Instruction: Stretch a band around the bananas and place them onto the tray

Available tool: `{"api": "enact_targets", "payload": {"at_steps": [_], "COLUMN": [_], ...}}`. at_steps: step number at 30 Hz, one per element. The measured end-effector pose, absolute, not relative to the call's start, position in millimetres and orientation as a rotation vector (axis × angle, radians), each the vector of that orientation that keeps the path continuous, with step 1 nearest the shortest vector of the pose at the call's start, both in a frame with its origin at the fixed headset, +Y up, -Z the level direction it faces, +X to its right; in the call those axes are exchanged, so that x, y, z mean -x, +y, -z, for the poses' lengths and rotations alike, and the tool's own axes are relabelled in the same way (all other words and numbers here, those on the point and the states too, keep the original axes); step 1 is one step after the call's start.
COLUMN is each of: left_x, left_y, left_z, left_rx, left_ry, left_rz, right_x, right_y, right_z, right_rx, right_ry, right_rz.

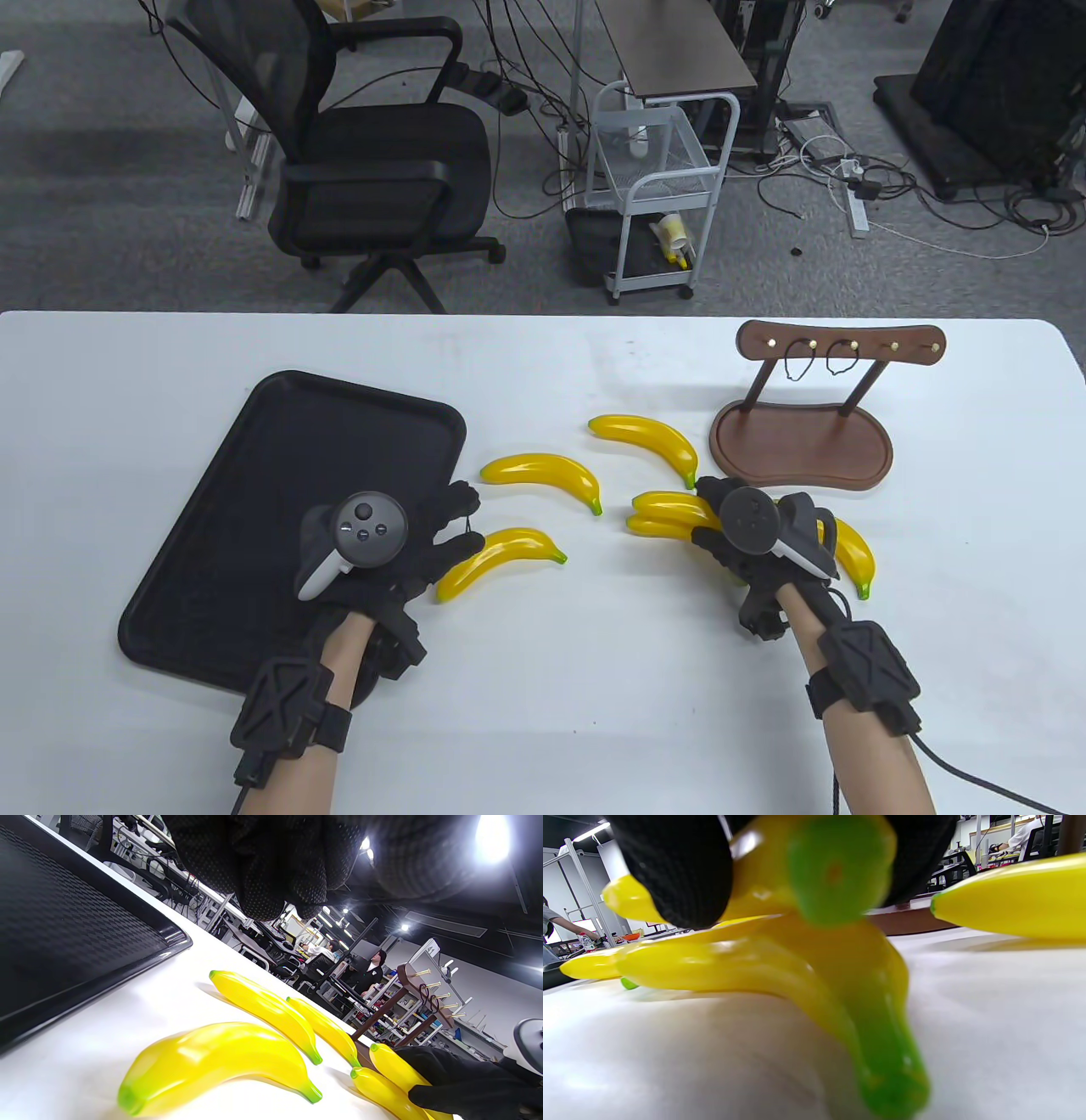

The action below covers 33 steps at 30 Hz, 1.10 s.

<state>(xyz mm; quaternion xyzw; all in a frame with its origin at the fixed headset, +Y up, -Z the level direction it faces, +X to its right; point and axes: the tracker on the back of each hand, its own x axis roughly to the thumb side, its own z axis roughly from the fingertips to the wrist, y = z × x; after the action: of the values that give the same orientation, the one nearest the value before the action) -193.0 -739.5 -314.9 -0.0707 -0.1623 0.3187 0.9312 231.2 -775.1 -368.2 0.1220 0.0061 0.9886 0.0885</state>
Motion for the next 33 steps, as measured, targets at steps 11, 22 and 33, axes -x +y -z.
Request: {"api": "enact_targets", "payload": {"at_steps": [11, 22, 33], "left_x": [193, 193, 192], "left_y": [-740, -739, -739], "left_z": [315, 315, 315], "left_rx": [0.145, 0.144, 0.143], "left_ry": [-0.333, -0.335, -0.336], "left_rz": [-0.652, -0.649, -0.649], "right_x": [-230, -224, -219], "right_y": [-784, -789, -789], "right_z": [369, 368, 367], "right_rx": [-0.359, -0.340, -0.346], "right_ry": [0.069, 0.051, 0.026], "right_rz": [-2.940, -3.005, -3.066]}}
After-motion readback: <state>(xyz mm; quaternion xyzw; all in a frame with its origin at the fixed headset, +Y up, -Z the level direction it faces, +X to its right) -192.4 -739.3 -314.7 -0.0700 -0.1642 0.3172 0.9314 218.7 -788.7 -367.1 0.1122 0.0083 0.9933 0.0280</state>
